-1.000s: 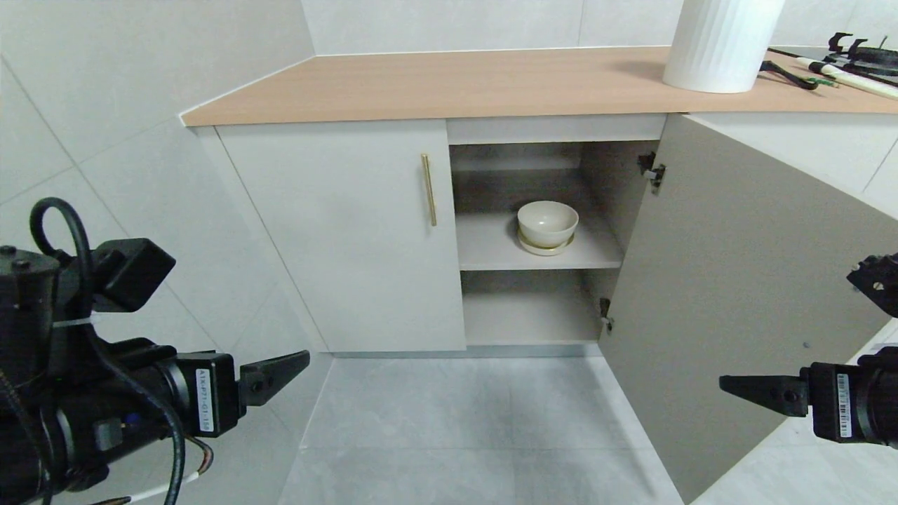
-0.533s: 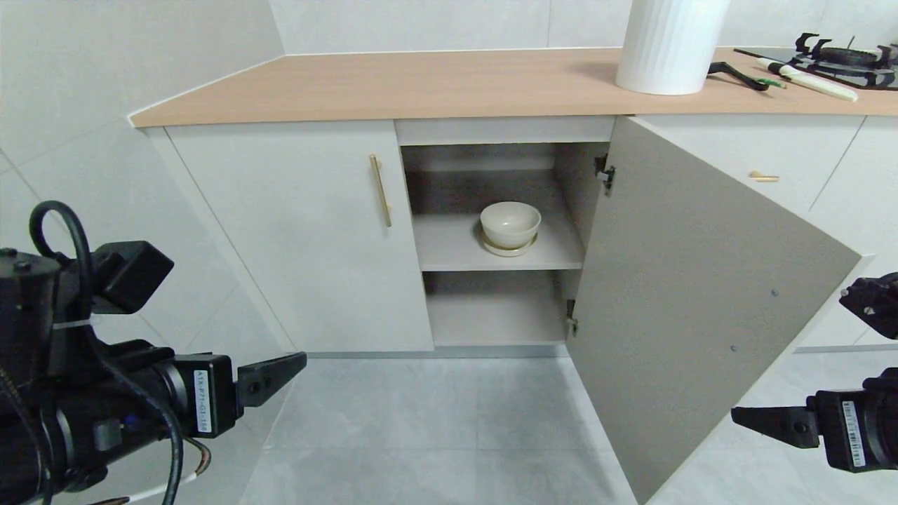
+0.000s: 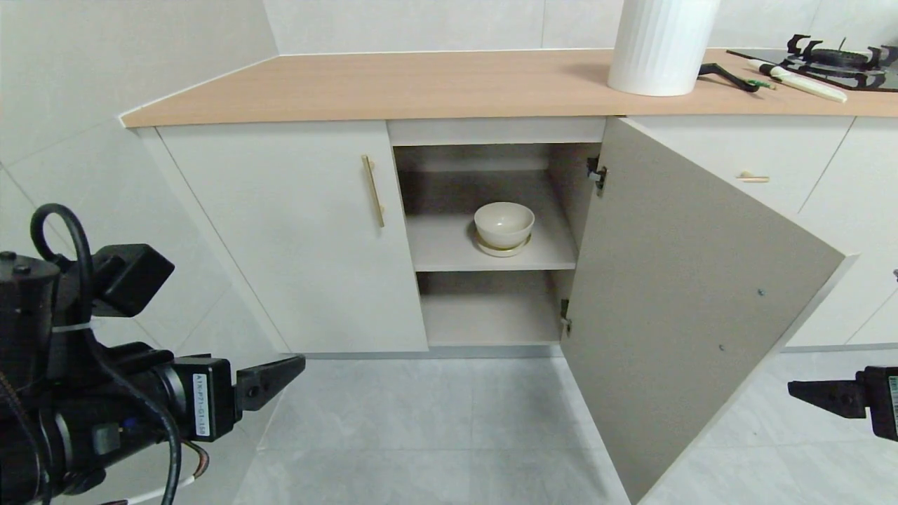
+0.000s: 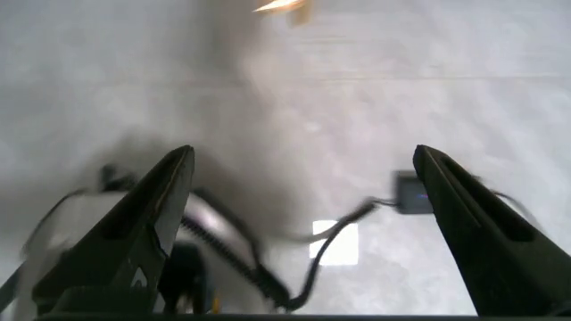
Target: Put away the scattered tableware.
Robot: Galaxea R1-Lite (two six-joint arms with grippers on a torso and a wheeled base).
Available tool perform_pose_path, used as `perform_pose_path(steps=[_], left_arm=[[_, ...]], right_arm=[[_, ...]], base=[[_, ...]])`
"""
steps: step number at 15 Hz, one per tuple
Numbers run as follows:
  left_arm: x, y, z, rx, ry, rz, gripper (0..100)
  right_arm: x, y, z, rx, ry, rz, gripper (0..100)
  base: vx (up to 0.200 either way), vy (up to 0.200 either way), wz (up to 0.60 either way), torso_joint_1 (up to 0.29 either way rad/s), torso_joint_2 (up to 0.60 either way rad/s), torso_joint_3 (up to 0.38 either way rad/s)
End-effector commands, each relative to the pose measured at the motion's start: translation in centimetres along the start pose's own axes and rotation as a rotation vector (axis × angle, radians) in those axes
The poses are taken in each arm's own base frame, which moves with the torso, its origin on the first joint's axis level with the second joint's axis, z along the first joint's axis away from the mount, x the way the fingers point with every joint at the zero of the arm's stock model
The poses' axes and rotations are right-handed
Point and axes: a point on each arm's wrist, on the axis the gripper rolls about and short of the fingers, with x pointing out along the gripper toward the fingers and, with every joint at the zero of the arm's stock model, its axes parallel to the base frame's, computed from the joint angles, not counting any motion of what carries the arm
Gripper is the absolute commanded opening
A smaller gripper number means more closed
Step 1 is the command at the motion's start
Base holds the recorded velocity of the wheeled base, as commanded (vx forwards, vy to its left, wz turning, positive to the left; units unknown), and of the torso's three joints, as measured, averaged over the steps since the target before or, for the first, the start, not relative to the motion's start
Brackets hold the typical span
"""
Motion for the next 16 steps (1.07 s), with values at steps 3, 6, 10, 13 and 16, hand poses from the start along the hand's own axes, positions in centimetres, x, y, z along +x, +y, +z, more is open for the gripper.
perform_pose_path(steps=[3, 6, 10, 13, 16], left_arm=[[0.0, 0.0, 0.0, 0.0, 0.001, 0.0, 100], [0.0, 0.0, 0.0, 0.0, 0.001, -0.002, 100], [0.0, 0.0, 0.1, -0.003, -0.003, -0.003, 100], [0.0, 0.0, 0.1, -0.006, -0.005, -0.005, 100], [0.0, -0.1, 0.2, -0.01, -0.01, -0.007, 100]], right_arm=[[0.4, -2.0, 0.8, 0.044, -0.005, -0.123, 100], [1.7, -2.3, 1.3, 0.063, 0.014, -0.186, 100], [5.5, -1.6, 2.5, 0.198, -0.119, -0.161, 100], [6.9, -1.4, 2.6, 0.233, -0.173, -0.148, 100], [7.0, -1.0, 2.6, 0.26, -0.175, -0.128, 100]], base=[[0.0, 0.0, 0.0, 0.0, 0.0, 0.0], [0.0, 0.0, 0.0, 0.0, 0.0, 0.0], [0.0, 0.0, 0.0, 0.0, 0.0, 0.0], [0.0, 0.0, 0.0, 0.0, 0.0, 0.0], [0.0, 0.0, 0.0, 0.0, 0.0, 0.0]])
